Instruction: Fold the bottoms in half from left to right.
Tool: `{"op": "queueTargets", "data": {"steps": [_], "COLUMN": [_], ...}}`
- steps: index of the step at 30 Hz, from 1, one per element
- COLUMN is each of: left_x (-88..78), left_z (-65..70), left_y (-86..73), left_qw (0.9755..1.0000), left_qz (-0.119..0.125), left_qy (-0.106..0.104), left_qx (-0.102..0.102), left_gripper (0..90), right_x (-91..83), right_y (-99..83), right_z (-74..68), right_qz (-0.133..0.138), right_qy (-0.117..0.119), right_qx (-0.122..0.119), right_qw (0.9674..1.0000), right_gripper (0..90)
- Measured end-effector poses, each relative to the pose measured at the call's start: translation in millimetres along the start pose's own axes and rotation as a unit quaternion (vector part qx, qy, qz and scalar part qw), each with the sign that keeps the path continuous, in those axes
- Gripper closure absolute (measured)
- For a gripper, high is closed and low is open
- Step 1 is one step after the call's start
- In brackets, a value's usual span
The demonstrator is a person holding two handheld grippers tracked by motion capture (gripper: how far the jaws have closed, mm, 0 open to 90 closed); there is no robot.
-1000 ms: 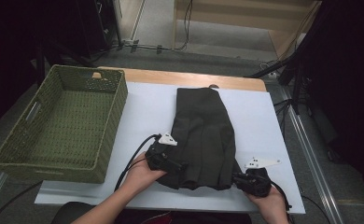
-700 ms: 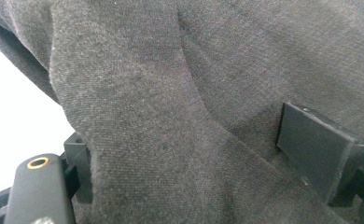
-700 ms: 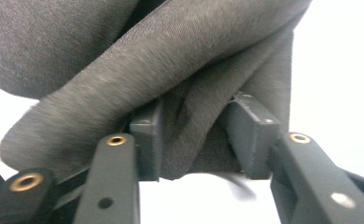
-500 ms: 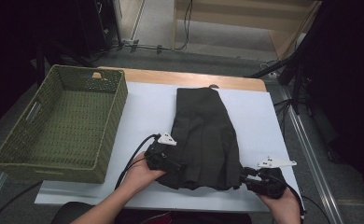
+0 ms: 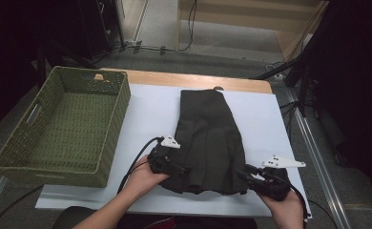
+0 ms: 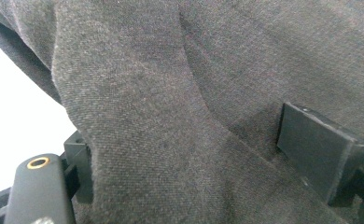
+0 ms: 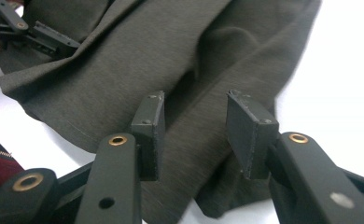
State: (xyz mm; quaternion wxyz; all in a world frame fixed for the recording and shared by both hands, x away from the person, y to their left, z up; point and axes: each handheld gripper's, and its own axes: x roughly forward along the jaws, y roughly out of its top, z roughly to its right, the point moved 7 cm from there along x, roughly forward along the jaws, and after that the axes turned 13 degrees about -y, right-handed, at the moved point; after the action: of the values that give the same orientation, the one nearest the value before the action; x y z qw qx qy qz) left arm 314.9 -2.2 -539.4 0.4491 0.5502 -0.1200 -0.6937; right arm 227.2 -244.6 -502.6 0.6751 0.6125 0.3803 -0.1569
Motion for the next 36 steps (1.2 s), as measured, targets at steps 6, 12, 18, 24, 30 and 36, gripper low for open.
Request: {"op": "queueTargets", "data": {"steps": [6,12,18,24,30,36], "left_x": [-2.0,-5.1,-12.4,-17.9,-19.9,-26.1], "left_z": [1.9,2.8,1.4,-0.5,0.7,0.7], "left_y": [2.0,3.2,7.1,10.2,11.5,14.3], "left_qw": [1.0000,0.9999,0.9995,0.9990,0.9990,0.9986], "left_qz": [0.006,0.011,0.030,0.043,0.043,0.052], "left_qy": [0.000,-0.003,-0.010,-0.009,-0.005,-0.004], "left_qx": [0.002,-0.002,-0.009,-0.009,-0.006,-0.003], "left_gripper": [17.6,17.6,17.8,17.8,17.8,17.8], "right_x": [18.9,41.8,49.5,27.7,2.9,4.1], "right_y": [-1.0,-13.4,-21.1,-10.6,-4.8,-19.3], "right_z": [-5.4,5.9,14.1,14.4,16.5,43.3], "right_qz": [-0.016,-0.046,-0.075,-0.050,-0.012,-0.027], "right_qy": [-0.017,-0.042,-0.034,0.005,0.026,-0.005], "right_qx": [-0.011,-0.012,-0.015,0.023,0.055,0.075], "right_qw": [0.9997,0.9980,0.9964,0.9985,0.9981,0.9968], "right_gripper": [49.0,50.2,74.6,85.7,85.8,84.3]}}
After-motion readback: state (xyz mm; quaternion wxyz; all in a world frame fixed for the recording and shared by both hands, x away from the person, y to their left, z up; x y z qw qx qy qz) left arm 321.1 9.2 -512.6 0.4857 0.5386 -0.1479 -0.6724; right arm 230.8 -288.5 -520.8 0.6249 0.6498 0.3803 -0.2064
